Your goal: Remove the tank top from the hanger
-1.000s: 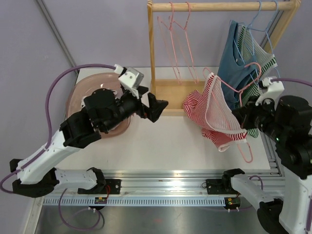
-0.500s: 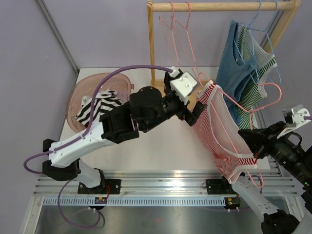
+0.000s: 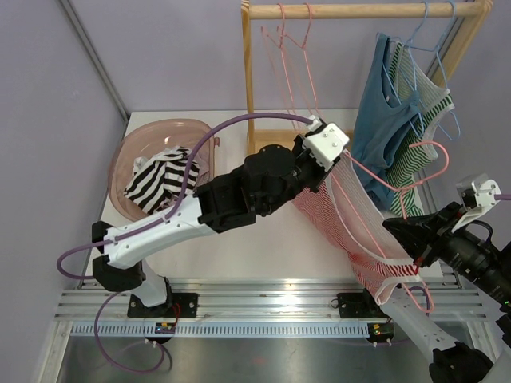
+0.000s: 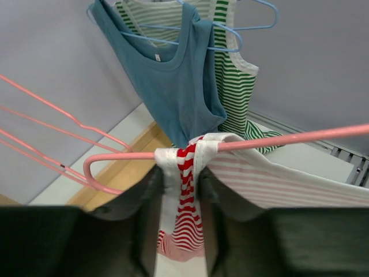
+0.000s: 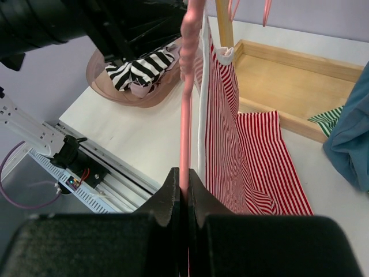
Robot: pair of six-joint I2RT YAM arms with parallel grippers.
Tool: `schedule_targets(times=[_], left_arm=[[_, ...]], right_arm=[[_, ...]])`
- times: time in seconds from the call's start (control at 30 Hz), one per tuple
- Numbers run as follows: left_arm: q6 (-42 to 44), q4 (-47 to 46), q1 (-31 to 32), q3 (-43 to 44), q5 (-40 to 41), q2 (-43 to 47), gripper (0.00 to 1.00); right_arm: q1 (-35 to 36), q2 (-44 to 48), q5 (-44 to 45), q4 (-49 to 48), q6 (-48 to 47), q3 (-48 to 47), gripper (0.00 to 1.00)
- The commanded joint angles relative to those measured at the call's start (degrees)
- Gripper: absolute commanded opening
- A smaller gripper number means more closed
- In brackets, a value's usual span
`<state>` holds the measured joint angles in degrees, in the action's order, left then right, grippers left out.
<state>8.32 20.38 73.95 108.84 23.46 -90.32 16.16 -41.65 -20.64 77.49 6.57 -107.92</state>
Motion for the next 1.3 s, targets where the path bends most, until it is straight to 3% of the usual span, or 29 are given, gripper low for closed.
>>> schedule_targets(times=[0.0,0.13,0.17,0.3,0.43,0.53,0.77,0.9,0.97,1.07,1.23,1.27], left_arm=[[1.35,-3.42,-0.12,1.12,6.41,-1.70,0.26],[0.48,-5.61,-0.39,-2.83,10.00,0.93,0.10],[-0.48,-6.40,-0.91,-3.62,11.41,2.24,0.00],[-7.42,-3.60,-5.47,-6.52,18.10,6.63,0.00],[-17.35,0.97,-12.50,-12.06,18.72,11.83,0.00],[-24.12,3.43,-18.39,-15.31,16.27,15.26,0.00],[-27.04,4.67,-25.69,-21.72,8.55,18.95,0.00],[-21.60,-1.82,-25.79,-26.39,-10.91,21.33,0.00],[-20.27,-4.99,-25.53,-27.97,-16.32,22.12,0.00],[-20.45,-6.14,-25.35,-30.08,-19.94,22.21,0.10],[-19.66,-5.01,-25.26,-31.05,-19.77,22.03,0.16],[-19.48,-4.74,-25.26,-31.05,-20.21,22.03,0.28]], right_arm=[[0.97,-0.72,-1.60,-2.61,0.02,-1.42,0.00],[2.12,-1.07,0.08,-2.52,-1.03,0.25,0.00],[2.73,-1.15,0.08,-2.44,-1.73,1.04,0.00],[7.64,-2.38,-2.29,-2.61,-3.75,3.33,0.00],[13.53,-4.75,-2.12,-2.61,-4.55,4.47,0.00],[15.12,-5.72,-4.04,-3.49,-5.60,4.82,0.00],[15.21,-6.07,-5.20,-5.33,-7.10,5.61,0.00],[15.21,-7.39,-5.45,-8.93,-4.46,8.51,0.00],[15.21,-8.53,-5.20,-11.21,-3.15,10.18,0.00],[15.21,-9.68,-4.58,-13.15,-2.35,11.33,0.00],[15.21,-10.21,-4.14,-14.65,-1.74,11.50,0.00],[15.21,-10.03,-4.05,-15.00,-1.65,11.59,0.00]])
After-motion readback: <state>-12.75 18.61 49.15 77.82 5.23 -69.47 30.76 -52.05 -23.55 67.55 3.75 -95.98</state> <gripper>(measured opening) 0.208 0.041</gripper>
